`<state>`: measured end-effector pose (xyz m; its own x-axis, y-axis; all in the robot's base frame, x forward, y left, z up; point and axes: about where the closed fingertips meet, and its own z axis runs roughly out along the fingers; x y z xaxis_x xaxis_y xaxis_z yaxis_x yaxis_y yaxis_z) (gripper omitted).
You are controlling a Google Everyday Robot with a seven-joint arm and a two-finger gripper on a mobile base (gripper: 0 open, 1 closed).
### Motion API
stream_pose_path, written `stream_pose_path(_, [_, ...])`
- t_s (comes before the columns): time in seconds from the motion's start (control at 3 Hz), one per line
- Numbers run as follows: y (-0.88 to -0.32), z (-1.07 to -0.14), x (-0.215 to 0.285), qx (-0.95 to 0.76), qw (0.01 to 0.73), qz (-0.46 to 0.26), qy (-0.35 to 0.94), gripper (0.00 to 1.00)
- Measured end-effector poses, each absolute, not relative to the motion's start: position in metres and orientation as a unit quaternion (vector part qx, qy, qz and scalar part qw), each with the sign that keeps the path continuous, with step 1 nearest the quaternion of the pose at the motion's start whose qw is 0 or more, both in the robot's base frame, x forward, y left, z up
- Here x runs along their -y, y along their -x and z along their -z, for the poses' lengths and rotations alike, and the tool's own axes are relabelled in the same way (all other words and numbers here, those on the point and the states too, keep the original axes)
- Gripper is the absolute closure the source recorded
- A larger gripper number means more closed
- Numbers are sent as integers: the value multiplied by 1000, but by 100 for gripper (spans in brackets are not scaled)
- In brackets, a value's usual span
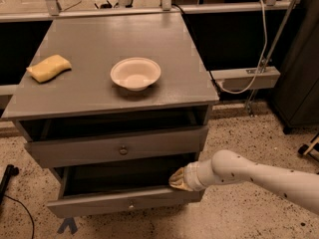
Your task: Open middle drawer
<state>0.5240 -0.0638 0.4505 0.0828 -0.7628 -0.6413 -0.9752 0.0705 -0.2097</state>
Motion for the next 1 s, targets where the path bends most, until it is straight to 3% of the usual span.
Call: stream_pose_path(1.0, [-533,-431,60,-659,304,-177,665,100])
